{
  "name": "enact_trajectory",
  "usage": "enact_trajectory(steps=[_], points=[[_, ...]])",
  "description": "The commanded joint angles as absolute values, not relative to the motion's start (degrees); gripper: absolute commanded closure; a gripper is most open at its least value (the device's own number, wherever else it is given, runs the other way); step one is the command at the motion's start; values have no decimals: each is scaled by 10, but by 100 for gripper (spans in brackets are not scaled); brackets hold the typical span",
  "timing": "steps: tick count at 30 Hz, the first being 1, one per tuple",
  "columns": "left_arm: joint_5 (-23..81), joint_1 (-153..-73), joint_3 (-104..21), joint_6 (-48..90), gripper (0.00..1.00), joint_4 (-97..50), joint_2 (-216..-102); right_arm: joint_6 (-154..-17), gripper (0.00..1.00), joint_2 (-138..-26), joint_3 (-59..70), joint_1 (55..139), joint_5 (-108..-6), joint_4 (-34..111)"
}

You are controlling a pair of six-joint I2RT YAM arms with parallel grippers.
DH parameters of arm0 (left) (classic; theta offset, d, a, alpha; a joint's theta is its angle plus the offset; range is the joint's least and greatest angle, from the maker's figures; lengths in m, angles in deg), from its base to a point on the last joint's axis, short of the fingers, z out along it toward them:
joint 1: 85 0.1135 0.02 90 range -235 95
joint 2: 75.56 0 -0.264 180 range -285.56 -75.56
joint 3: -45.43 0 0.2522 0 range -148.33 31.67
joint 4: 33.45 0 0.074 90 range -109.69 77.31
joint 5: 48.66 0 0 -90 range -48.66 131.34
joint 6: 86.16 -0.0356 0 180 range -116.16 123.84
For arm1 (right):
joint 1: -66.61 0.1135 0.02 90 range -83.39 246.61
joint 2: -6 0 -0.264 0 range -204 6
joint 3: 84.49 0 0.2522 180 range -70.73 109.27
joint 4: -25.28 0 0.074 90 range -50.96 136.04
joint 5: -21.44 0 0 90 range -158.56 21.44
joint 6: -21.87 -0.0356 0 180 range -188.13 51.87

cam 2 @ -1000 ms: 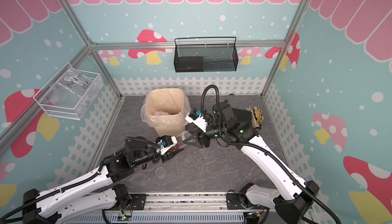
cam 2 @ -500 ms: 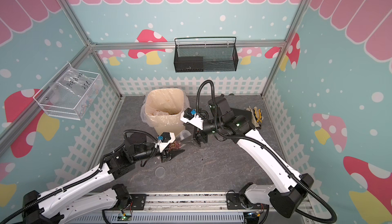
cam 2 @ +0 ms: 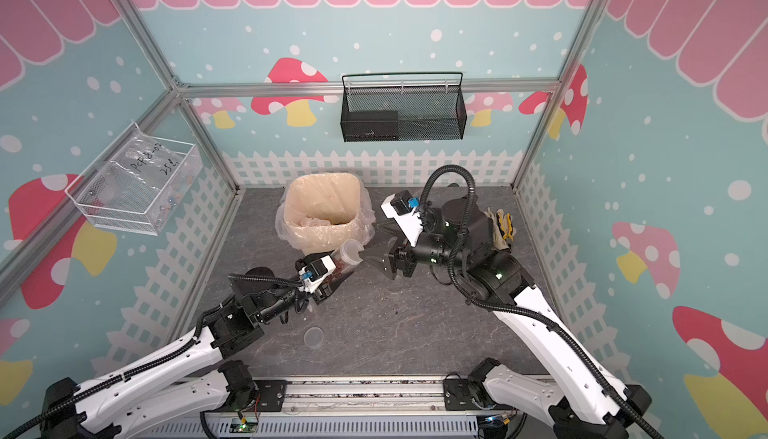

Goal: Empty the moldy dried flower tea in the jars
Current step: Unscrew the lid from the jar.

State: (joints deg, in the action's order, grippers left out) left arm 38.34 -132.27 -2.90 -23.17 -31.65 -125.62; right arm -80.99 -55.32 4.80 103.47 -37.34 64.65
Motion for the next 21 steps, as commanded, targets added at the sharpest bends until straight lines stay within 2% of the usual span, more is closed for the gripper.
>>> enact_trajectory(steps=[1, 7, 13, 17, 21], points=[[430, -1334, -17, -297, 100, -361, -1261, -892, 15, -579, 72, 1037, -396, 689], [471, -1349, -16, -340, 100, -367, -1273, -953, 13, -608, 75, 1040, -334, 695], [488, -1357, -19, -359, 100, -360, -1275, -955, 10, -626, 74, 1049, -336, 708], [493, -1361, -19, -364, 100, -356, -1275, -953, 14, -640, 79, 1057, -339, 710], [493, -1362, -19, -365, 100, -351, -1274, -949, 23, -650, 88, 1061, -343, 710]])
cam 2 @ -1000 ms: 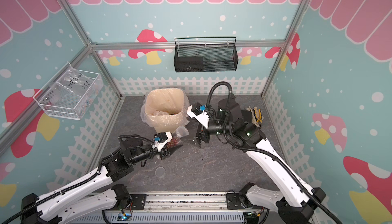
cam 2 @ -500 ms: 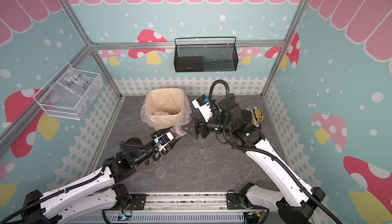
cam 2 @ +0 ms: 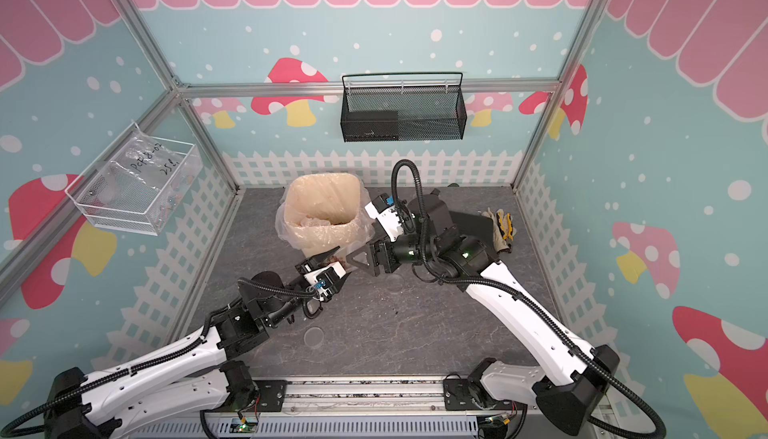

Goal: Empty the moldy dried flower tea in the jars
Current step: Unscrew the lid from the jar.

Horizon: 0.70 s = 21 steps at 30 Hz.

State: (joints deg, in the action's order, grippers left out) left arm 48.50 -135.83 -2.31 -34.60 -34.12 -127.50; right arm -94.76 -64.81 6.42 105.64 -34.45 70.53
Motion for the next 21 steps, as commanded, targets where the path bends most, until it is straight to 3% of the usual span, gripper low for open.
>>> enact_trajectory(steps=[1, 8, 12, 17, 21], points=[[493, -1363, -20, -365, 100, -350, -1274, -948, 27, -653, 89, 1060, -342, 710], [486, -1364, -29, -345, 100, -319, -1269, -906, 58, -661, 92, 1064, -321, 709], [445, -1363, -52, -292, 100, -267, -1263, -774, 74, -673, 114, 1065, -316, 745], [276, -1337, -100, -173, 100, -185, -1259, -516, 82, -676, 137, 1065, -335, 814], [80, -1294, -145, -88, 100, -124, -1277, -418, 86, -682, 156, 1065, -317, 825]])
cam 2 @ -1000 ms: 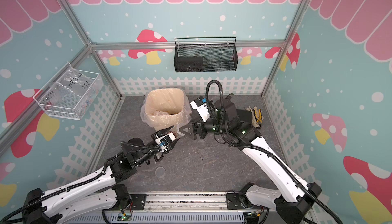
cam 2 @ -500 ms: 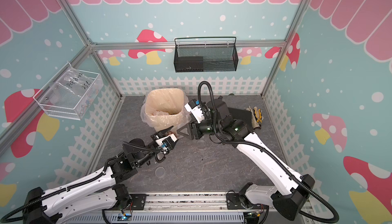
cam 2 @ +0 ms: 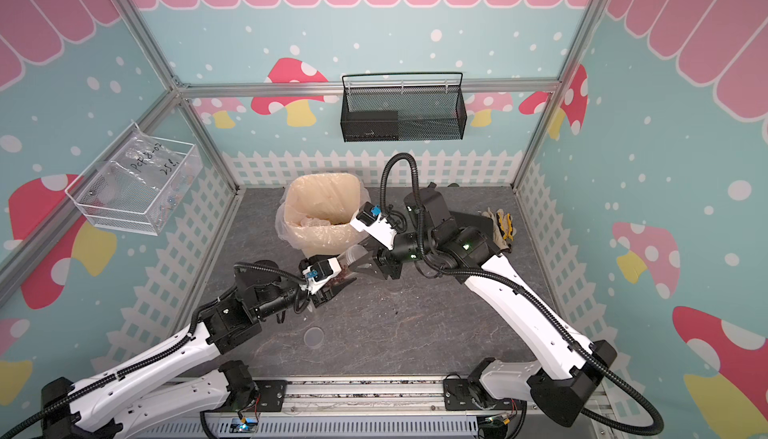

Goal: Empty the moldy dried flower tea in the jars
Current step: Unscrew the lid from the jar.

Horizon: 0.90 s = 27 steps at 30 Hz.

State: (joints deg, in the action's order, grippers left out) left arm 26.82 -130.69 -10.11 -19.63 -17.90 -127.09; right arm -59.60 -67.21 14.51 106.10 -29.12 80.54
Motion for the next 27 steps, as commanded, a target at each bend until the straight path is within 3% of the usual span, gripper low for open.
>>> enact_trajectory(steps=[1, 4, 9, 14, 16, 17, 21, 27], points=[[47, -1287, -151, -75, 100, -118, -1283, -406, 86, -685, 163, 1065, -310, 829], [4, -1278, -158, -62, 100, -106, -1294, -383, 86, -691, 172, 1065, -298, 836], [53, -1277, -142, -81, 100, -124, -1292, -382, 76, -691, 170, 1065, -288, 835], [129, -1278, -116, -105, 100, -164, -1284, -444, 20, -685, 178, 1065, -302, 819], [177, -1278, -104, -123, 100, -179, -1280, -488, 4, -678, 180, 1065, -296, 807], [204, -1277, -98, -132, 100, -187, -1276, -507, 1, -671, 178, 1065, -284, 799], [268, -1277, -83, -166, 100, -212, -1268, -633, 0, -624, 141, 1065, -280, 726], [326, -1282, -71, -229, 100, -239, -1261, -848, 2, -568, 89, 1064, -391, 669]])
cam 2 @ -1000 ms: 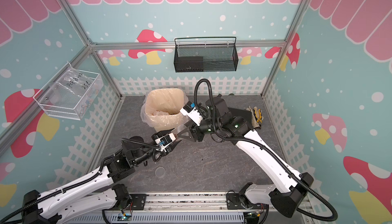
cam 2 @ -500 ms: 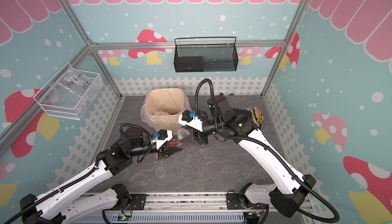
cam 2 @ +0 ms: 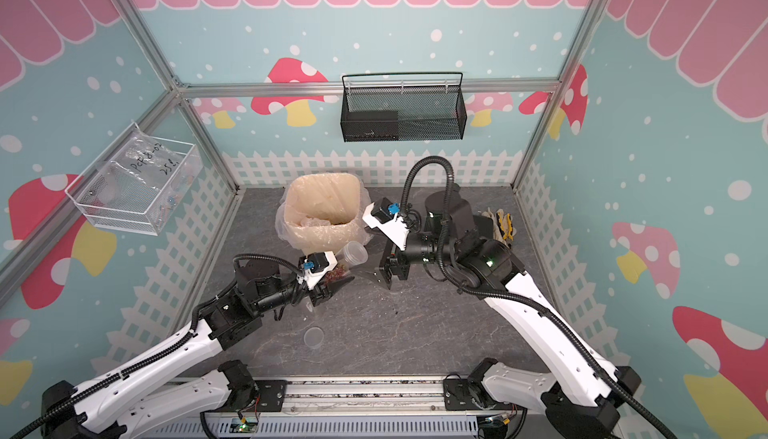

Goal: Empty the moldy dried flower tea in the jars
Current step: Unscrew the lid from the jar.

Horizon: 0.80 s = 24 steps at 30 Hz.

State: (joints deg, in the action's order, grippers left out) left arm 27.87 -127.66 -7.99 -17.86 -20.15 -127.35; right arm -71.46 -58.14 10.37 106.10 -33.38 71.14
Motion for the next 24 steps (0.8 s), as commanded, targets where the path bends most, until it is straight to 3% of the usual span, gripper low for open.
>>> enact_trajectory(steps=[1, 7, 17, 24], points=[[334, -1285, -70, -240, 100, -240, -1260, -879, 2, -569, 89, 1065, -410, 682], [359, -1296, -70, -277, 100, -241, -1260, -957, 8, -601, 99, 1064, -400, 725], [376, -1316, -72, -291, 100, -230, -1264, -962, 13, -643, 98, 1065, -357, 725], [383, -1321, -72, -295, 100, -228, -1268, -947, 30, -658, 95, 1067, -339, 729]])
